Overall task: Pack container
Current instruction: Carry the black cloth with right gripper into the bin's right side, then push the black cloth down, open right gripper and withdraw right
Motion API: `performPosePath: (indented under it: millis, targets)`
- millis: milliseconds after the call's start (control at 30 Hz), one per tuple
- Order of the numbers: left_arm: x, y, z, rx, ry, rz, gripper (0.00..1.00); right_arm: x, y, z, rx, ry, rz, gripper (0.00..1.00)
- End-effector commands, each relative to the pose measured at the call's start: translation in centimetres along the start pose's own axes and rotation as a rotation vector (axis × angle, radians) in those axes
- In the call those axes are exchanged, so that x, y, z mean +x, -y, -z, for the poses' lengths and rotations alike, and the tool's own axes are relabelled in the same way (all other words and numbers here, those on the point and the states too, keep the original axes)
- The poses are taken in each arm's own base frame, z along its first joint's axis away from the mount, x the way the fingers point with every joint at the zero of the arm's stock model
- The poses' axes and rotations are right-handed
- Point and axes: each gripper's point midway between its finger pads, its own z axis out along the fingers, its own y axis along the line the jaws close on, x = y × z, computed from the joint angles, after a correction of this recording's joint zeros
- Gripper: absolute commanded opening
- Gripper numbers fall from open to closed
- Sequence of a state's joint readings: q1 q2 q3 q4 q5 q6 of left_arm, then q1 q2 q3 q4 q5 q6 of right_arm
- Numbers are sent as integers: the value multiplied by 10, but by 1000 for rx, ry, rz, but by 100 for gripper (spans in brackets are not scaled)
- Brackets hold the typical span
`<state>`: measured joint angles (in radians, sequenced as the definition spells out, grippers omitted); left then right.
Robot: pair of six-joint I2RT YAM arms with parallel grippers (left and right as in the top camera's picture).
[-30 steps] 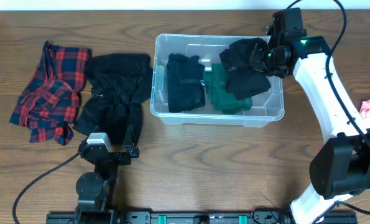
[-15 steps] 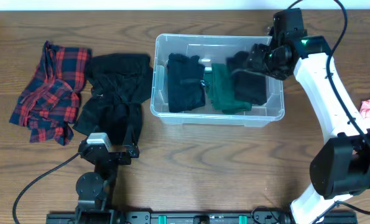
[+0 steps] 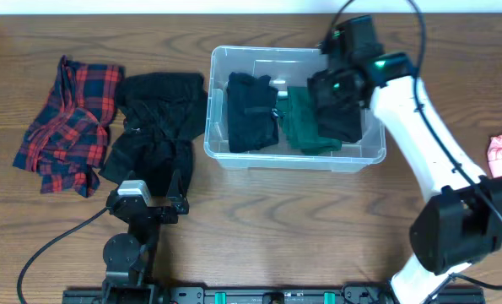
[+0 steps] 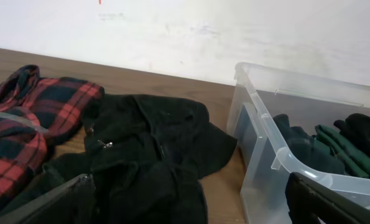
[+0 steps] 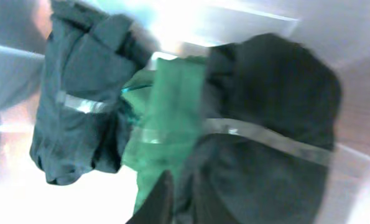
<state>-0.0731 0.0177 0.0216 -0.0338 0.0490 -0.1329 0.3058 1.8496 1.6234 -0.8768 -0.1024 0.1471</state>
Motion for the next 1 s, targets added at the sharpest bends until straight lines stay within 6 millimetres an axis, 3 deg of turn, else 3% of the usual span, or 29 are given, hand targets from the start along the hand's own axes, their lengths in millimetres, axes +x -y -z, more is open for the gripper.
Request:
performPosePath:
  millis: [0, 100, 200, 333, 567, 767, 967]
  targets:
    - [16, -7, -1, -30, -50, -5, 98, 10, -1, -23, 66, -53, 64, 3]
    - [16, -7, -1, -30, -50, -5, 98, 26, 3, -42, 81, -126, 59, 1]
    - [16, -7, -1, -30, -50, -5, 98, 38, 22, -53, 160, -183, 13, 1]
    - [16, -7, -1, -30, -50, -5, 98, 40, 48, -48, 238, -194, -29, 1]
    - [16, -7, -1, -30, -50, -5, 98, 44, 70, -51, 259, -214, -72, 1]
    - [16, -7, -1, -30, -50, -5, 98, 51, 66, -64, 250, -247, -63, 1]
    - [16, -7, -1, -30, -50, -5, 98, 40, 51, -59, 235, -210, -35, 1]
